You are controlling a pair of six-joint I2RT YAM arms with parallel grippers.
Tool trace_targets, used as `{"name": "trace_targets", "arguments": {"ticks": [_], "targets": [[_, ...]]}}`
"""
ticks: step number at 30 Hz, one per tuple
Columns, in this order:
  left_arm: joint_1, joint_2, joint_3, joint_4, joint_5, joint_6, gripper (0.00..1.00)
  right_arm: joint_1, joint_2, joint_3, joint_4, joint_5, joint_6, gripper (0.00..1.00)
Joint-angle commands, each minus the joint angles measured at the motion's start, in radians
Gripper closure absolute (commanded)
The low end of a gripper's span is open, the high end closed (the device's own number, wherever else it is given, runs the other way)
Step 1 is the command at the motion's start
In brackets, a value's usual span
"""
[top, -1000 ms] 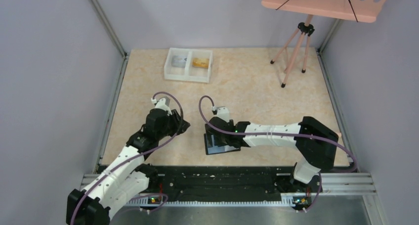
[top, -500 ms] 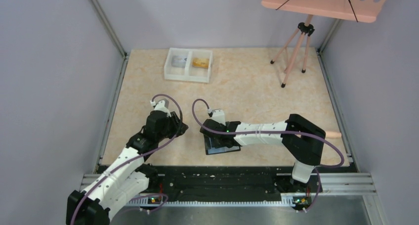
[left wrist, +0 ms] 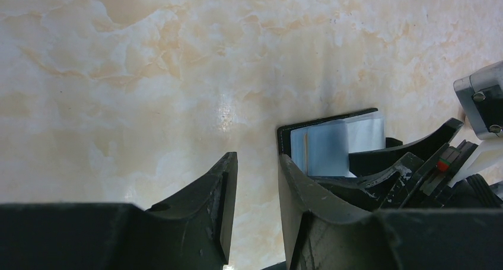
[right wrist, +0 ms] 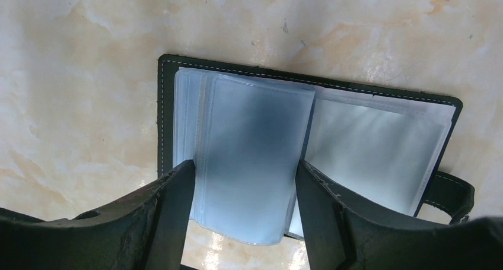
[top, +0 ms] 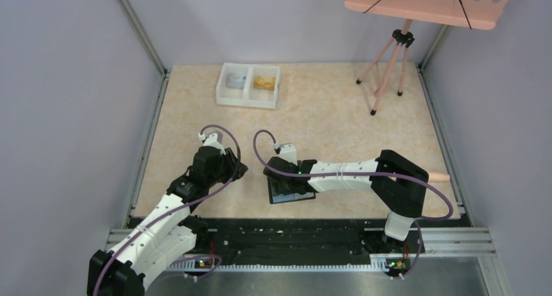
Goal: Take the credit cards out of the card holder
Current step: Remove the credit card from the card holder.
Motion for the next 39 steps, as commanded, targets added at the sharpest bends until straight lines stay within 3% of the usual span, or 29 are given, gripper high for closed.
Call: {"name": "trace_targets", "arguments": {"ticks": [1,7,14,20,28,39], "targets": [[-0.001,-0.006,-0.008,0.036,0.0,-0.011,0.63,0.015,-0.02,0.011,0.019,-0.005,0.013,0.38],[-0.001,-0.002,-0.009,0.04,0.002,-0.013,0.63,0.014,-0.028,0.001,0.027,-0.004,0.012,0.49],[-0.001,-0.003,-0.011,0.046,0.017,-0.018,0.63,0.015,-0.031,-0.004,0.027,-0.002,0.018,0.53],[-0.002,0.033,-0.037,0.108,0.115,-0.03,0.63,0.015,-0.044,-0.016,0.049,-0.01,0.024,0.55],[-0.004,0.141,-0.149,0.394,0.325,-0.099,0.65,0.015,-0.053,-0.038,0.076,-0.02,0.033,0.58],[-0.024,0.309,-0.191,0.632,0.436,-0.159,0.74,0.012,-0.067,-0.058,0.096,-0.026,0.038,0.58]]}}
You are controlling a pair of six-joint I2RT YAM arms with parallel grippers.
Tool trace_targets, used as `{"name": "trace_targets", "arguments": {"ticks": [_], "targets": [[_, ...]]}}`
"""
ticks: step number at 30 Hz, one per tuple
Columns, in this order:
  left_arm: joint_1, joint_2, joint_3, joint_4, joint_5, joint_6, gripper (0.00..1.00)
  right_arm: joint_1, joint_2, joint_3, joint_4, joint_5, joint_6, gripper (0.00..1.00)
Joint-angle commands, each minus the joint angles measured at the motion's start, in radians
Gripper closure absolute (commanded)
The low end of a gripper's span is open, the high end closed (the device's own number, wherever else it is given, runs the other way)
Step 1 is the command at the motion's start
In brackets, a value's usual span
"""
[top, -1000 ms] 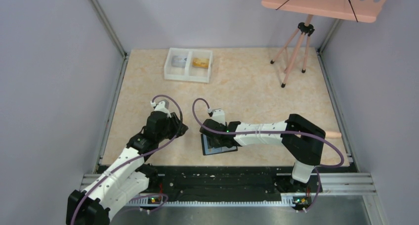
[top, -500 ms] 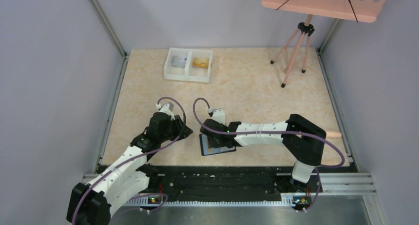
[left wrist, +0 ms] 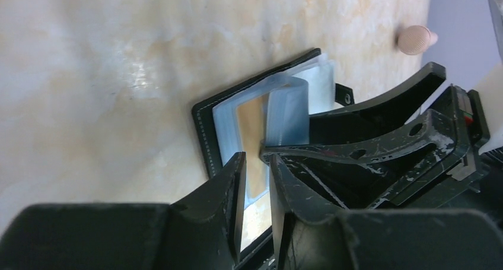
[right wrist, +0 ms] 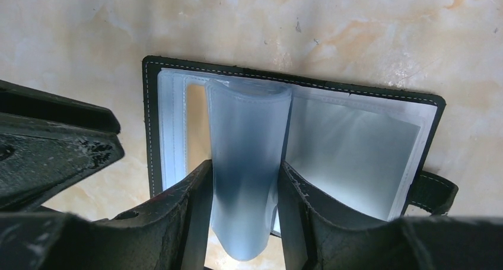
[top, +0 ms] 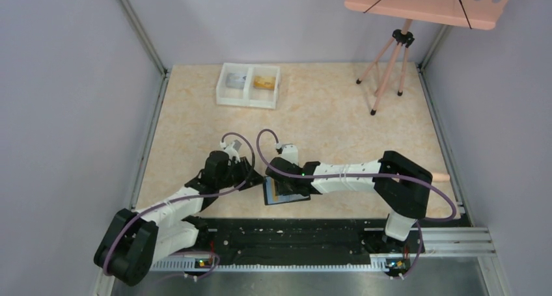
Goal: Take the credit cards out of the card holder
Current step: Remove the credit card from the card holder.
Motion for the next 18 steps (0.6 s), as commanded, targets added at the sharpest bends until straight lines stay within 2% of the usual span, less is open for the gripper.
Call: {"name": "trace_targets", "arguments": {"ticks": [1,12,15,18], "targets": [[-0.018,0.052,-0.013,0.182,0.06,-0.036,0.75,0.011,-0.04,-0.008,0.014,-0.004,0.009,0.59],[-0.051,0.299,-0.057,0.422,0.07,-0.07,0.87,0.008,-0.044,-0.014,0.026,-0.012,0.004,0.59],[-0.066,0.343,-0.046,0.414,0.054,-0.061,0.89,0.008,-0.044,-0.014,0.028,-0.014,0.002,0.59],[-0.07,0.37,-0.023,0.333,0.021,-0.041,0.91,0.006,-0.05,-0.018,0.027,-0.009,0.003,0.59]]}}
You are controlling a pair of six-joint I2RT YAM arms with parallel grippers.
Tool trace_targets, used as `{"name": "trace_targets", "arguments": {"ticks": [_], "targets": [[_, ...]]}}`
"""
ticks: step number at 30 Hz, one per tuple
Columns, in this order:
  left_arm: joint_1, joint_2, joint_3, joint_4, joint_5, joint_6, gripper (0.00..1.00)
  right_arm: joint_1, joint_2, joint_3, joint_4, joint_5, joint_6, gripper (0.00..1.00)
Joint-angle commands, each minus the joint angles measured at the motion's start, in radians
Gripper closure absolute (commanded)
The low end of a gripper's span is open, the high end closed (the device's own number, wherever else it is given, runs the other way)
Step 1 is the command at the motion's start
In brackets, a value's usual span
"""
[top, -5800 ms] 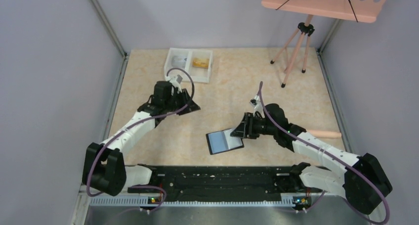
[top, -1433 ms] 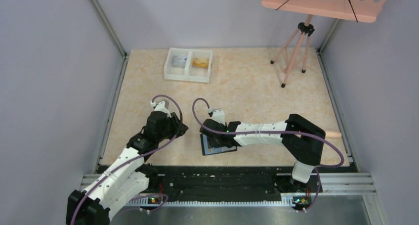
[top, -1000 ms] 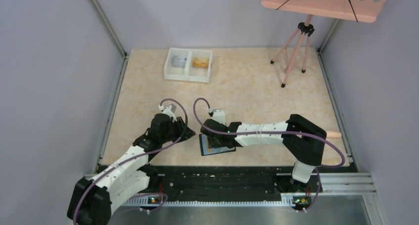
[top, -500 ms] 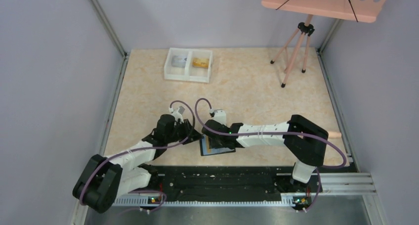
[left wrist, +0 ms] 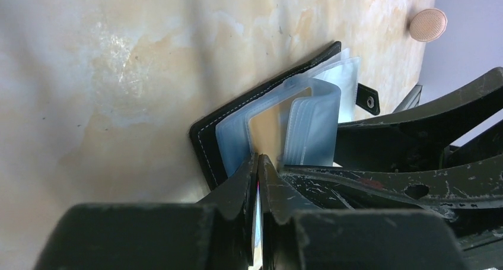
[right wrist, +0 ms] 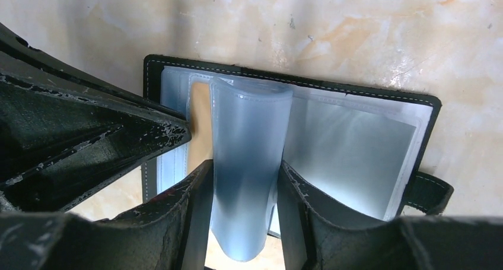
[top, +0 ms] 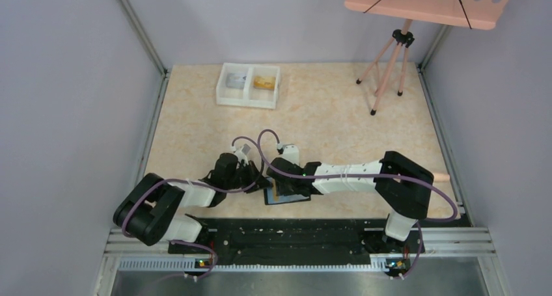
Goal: Take the credit cards out of the card holder
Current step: Remove the credit card from the card holder.
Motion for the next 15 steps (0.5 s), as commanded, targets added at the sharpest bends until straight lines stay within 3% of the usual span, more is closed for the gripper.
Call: {"name": "trace_targets", "arguments": {"ticks": [1,7,15], "targets": [[-0.018,0.041,0.02,-0.05,-0.046,0.026,0.92,0.007,-0.048,-0.01,0.02,0.0,-0.001,0.59],[-0.019,0.032,0.045,-0.178,-0.118,0.07,0.94,0.007,-0.065,0.001,-0.038,0.046,-0.008,0.54],[-0.022,0.046,0.051,-0.198,-0.136,0.073,0.94,0.005,-0.089,-0.006,-0.131,0.139,0.008,0.5]]}}
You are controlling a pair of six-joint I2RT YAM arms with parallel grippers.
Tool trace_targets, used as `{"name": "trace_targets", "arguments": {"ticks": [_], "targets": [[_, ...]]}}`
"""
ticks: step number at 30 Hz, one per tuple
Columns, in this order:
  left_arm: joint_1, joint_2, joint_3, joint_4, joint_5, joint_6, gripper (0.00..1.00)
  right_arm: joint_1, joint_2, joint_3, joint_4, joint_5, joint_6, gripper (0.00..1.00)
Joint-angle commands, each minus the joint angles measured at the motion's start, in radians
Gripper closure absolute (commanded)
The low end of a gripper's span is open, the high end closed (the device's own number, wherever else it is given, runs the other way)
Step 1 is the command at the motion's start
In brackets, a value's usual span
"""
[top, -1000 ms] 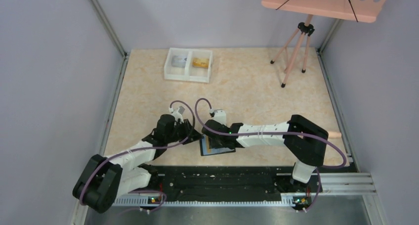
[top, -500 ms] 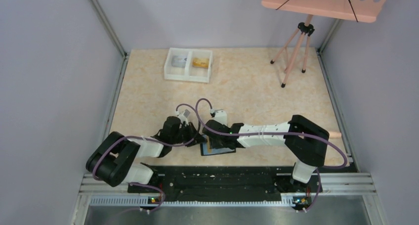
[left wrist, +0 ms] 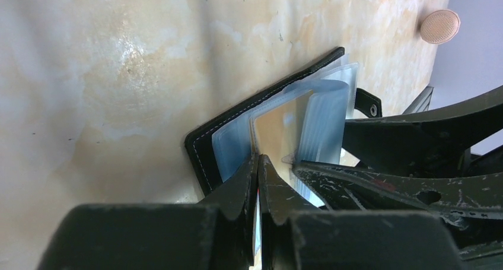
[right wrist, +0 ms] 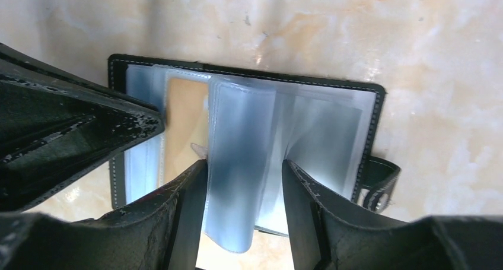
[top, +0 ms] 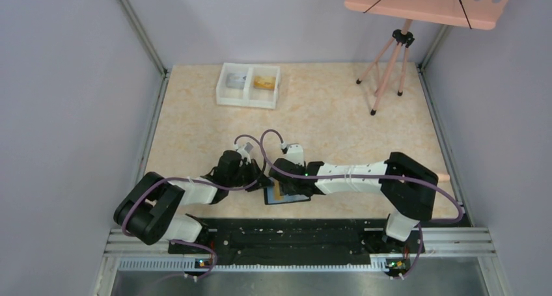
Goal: Take the credit cards out of the card holder
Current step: Remove the credit card from the card holder.
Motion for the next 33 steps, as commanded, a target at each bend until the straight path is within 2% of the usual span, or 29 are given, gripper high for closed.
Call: {"name": "trace_targets", "arguments": {"ticks": [1,8,18,21,26,33], "targets": [[-0.003,0.03,-0.003,-0.121,-0.103,0.055,0.94,0.005,-0.068,0.001,-0.075,0.091,0.009,0.5],[-0.004,0.029,-0.002,-0.127,-0.105,0.055,0.94,0.005,-0.143,-0.032,-0.139,0.141,0.029,0.49],[-0.005,-0.006,-0.004,-0.144,-0.113,0.054,0.94,-0.049,-0.374,-0.113,-0.214,0.156,0.023,0.51],[-0.007,-0.012,-0.005,-0.144,-0.115,0.05,0.94,-0.062,-0.434,-0.143,-0.116,0.078,-0.043,0.55],[-0.011,-0.016,-0.003,-0.145,-0.114,0.047,0.94,-0.139,-0.479,-0.268,0.173,-0.193,-0.083,0.64],[-0.015,-0.03,-0.003,-0.15,-0.116,0.045,0.94,-0.193,-0.445,-0.361,0.376,-0.342,-0.078,0.76]]}}
